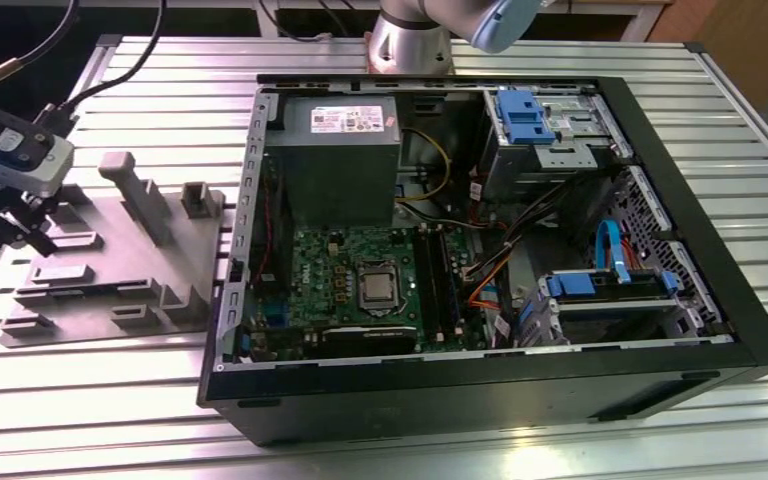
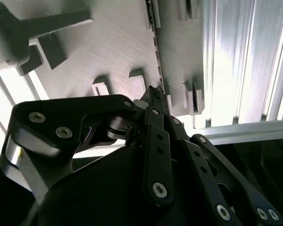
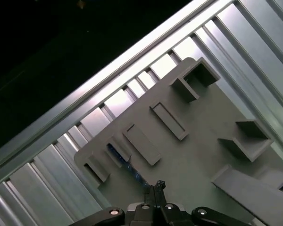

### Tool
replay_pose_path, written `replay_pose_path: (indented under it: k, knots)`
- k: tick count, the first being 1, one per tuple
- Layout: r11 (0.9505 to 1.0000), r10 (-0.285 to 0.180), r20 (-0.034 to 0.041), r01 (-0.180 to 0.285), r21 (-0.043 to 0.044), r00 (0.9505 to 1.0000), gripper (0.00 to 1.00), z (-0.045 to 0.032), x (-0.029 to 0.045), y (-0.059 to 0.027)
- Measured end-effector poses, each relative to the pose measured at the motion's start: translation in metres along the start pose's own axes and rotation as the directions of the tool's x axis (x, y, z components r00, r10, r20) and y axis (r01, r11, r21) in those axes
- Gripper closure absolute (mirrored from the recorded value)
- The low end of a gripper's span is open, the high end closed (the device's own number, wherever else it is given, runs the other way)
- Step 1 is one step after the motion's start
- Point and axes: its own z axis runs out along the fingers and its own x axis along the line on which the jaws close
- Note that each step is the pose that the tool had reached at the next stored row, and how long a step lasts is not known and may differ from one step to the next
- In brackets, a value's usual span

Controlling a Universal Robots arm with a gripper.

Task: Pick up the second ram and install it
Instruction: 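Pick up the second ram and move it above second insertion slot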

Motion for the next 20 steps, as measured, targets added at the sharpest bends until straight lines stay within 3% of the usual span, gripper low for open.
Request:
replay_pose_path:
  k: [5,10,15,20]
  knots:
    - [0.9959,-0.090,-0.0043,0.090,-0.0015,0.9959,0.90,0.0006,0.0000,0.0000]
    - [0.9835,-0.181,-0.0086,0.181,-0.0034,0.9835,0.90,0.0012,0.0001,-0.0001]
    - [0.9633,-0.268,-0.0126,0.268,-0.0056,0.9632,0.90,0.0018,0.0001,-0.0001]
    - [0.9348,-0.355,-0.0165,0.355,-0.0082,0.9346,0.90,0.0024,0.0001,-0.0001]
